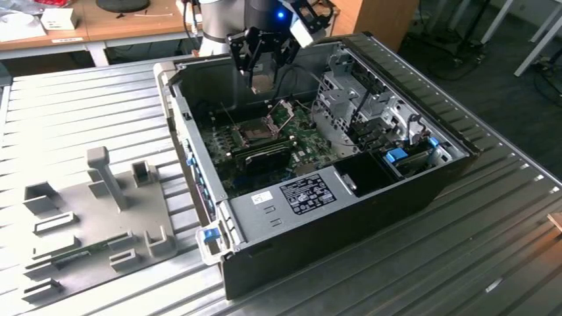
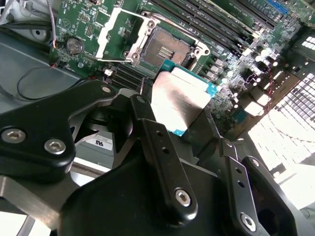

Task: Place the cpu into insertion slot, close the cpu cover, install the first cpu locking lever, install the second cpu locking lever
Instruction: 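Place the cpu into insertion slot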

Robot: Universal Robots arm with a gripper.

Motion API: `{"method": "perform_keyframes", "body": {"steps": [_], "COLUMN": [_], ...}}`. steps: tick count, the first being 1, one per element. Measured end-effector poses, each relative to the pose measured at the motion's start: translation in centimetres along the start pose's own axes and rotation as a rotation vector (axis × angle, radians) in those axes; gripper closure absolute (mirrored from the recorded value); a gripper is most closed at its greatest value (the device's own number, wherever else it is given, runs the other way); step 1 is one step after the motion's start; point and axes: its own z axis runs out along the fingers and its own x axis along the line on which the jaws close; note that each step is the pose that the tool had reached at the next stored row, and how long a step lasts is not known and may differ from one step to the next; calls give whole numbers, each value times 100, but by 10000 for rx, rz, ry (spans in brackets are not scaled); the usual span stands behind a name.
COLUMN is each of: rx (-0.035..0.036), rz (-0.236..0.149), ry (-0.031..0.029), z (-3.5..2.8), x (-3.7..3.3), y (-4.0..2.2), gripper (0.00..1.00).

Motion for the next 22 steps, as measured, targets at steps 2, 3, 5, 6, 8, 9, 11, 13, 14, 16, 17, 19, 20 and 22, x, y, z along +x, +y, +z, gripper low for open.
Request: {"method": "perform_keyframes", "body": {"steps": [2, 3, 5, 6, 8, 9, 11, 13, 14, 16, 17, 19, 20, 22], "rx": [0, 0, -1, -1, 2, 2, 1, -1, -1, -6, -4, -3, -2, -2], "rz": [0, 0, 0, 0, 0, 0, 0, 0, 0, 0, 0, 0, 1, 0], "ry": [0, 0, 0, 0, 1, 1, 0, 0, 0, -2, -1, 0, 0, 0], "z": [22, 33, 53, 62, 69, 69, 70, 71, 71, 83, 92, 113, 124, 145], "x": [-1, -1, -1, -1, -1, -1, -1, -1, -1, -2, -2, -2, -2, -3], "y": [-2, -3, -4, -5, -6, -6, -6, -6, -6, -7, -8, -10, -11, -13], "gripper": [46, 46, 46, 46, 46, 46, 46, 46, 46, 46, 46, 46, 46, 46]}}
